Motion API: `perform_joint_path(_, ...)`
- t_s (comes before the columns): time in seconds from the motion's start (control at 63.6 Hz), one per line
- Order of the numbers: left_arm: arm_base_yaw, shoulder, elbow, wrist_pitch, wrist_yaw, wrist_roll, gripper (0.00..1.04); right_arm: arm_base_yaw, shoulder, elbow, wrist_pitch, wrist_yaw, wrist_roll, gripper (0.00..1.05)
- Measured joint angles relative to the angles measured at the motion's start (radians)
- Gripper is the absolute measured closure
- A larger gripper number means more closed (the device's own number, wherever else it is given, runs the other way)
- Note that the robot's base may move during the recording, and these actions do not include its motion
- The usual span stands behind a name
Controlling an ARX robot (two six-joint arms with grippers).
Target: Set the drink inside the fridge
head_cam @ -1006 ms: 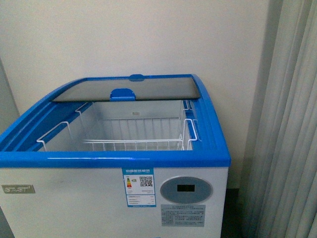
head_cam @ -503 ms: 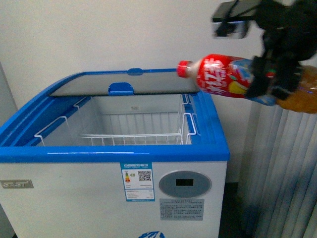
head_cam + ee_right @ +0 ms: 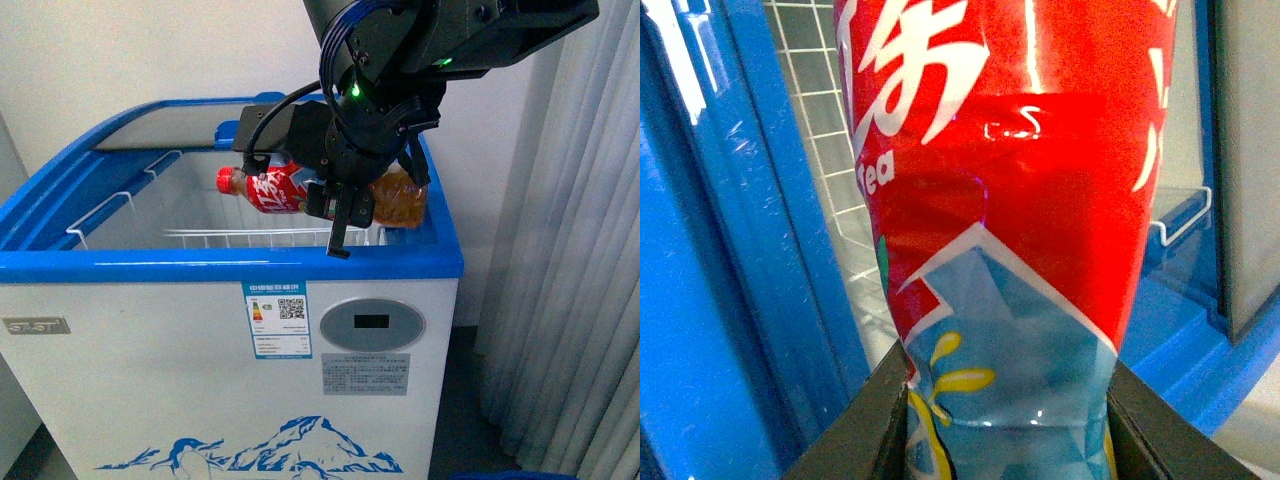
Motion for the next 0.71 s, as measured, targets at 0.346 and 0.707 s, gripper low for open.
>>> perform_joint_path(0.346,0.0,-0.092,0.0,-0.092,0.0,0.0,1.02,0.019,0.0,0.0,0.032,-0.043,0.05,0.27)
perform_joint_path(0.707,0.0,-0.291,0.0,-0.298,0.0,0.0,1.02,-0.175,-0.56,-0.51,0.057,-0.192,0.611,0.08)
